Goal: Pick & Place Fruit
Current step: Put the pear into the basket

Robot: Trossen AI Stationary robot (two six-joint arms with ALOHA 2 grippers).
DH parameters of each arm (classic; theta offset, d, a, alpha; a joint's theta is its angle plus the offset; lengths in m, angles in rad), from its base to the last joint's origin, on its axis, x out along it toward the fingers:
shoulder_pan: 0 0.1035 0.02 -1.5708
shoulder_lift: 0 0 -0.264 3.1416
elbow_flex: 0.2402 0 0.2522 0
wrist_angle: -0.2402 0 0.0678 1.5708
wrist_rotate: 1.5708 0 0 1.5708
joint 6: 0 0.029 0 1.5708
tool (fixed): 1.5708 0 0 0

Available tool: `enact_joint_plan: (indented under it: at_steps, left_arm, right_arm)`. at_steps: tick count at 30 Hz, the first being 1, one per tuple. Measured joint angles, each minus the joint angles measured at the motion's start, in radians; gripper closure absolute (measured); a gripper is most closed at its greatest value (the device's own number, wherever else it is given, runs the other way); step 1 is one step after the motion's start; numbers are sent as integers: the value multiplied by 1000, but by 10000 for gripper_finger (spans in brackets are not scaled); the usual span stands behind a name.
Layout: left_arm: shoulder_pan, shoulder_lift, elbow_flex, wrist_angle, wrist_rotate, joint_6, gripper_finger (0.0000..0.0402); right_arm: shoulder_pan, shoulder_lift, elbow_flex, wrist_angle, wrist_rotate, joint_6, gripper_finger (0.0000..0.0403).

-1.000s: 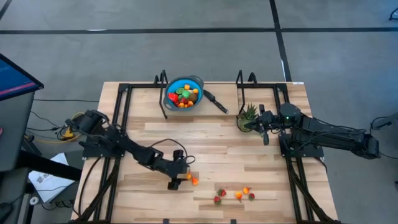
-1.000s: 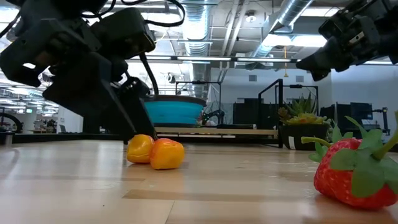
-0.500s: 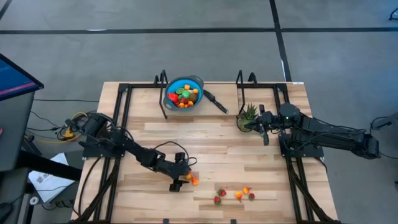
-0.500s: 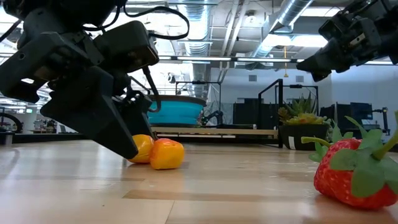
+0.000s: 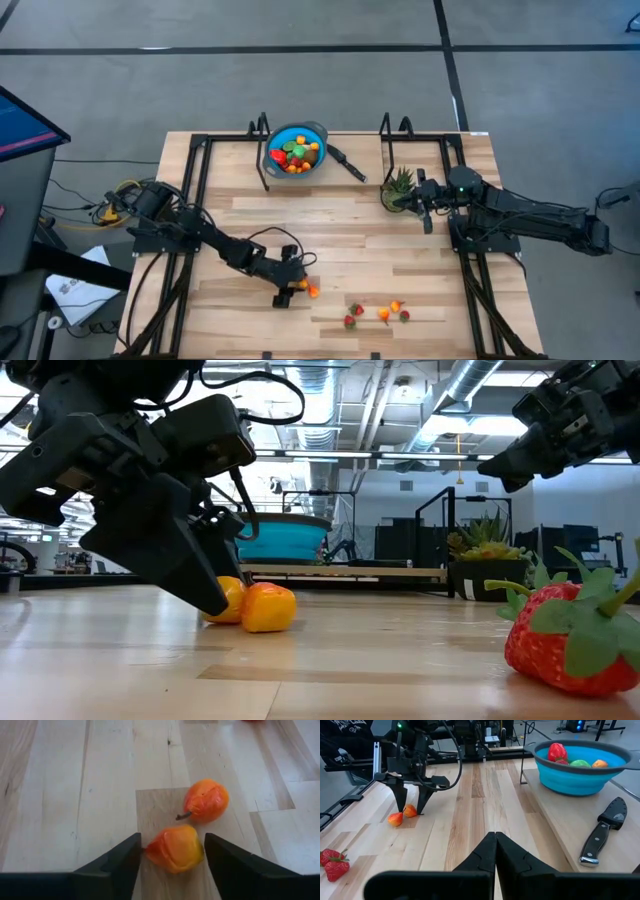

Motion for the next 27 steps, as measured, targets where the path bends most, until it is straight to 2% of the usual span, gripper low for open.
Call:
enact_joint_plan:
  at_steps: [8, 27]
  left_arm:
    - [0, 0, 0, 2, -4, 0, 247]
    - [0, 0, 0, 2, -3, -45, 264]
  right_arm:
    - [0, 0, 0, 0, 0, 0, 403]
    - [0, 0, 0, -2, 0, 2, 403]
